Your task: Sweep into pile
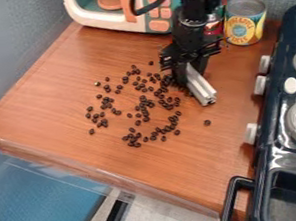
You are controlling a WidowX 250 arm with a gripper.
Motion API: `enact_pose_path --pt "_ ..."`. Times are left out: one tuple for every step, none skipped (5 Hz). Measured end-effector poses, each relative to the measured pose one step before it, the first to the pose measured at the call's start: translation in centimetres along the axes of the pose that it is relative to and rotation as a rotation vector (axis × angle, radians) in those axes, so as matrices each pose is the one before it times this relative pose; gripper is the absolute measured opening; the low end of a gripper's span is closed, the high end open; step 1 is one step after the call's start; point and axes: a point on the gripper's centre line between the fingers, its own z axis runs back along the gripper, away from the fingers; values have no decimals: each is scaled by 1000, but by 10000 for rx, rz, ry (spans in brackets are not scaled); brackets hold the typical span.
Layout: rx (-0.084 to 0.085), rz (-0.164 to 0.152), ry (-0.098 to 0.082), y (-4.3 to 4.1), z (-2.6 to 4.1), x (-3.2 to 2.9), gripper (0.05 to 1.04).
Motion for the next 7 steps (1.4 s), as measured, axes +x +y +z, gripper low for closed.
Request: enact_pose_path --pt "103 170 -10 1151 -300 492 386" --pt "120 257 93 1585 -181 847 386" --pt "163 405 150 2480 -301 892 386" --pt "142 263 124 1806 -216 279 386" --pt "210 194 195 2260 -156 18 386" --pt "89 53 61 1419 -36 -108 386" --pt "32 97 -89 764 -170 87 386"
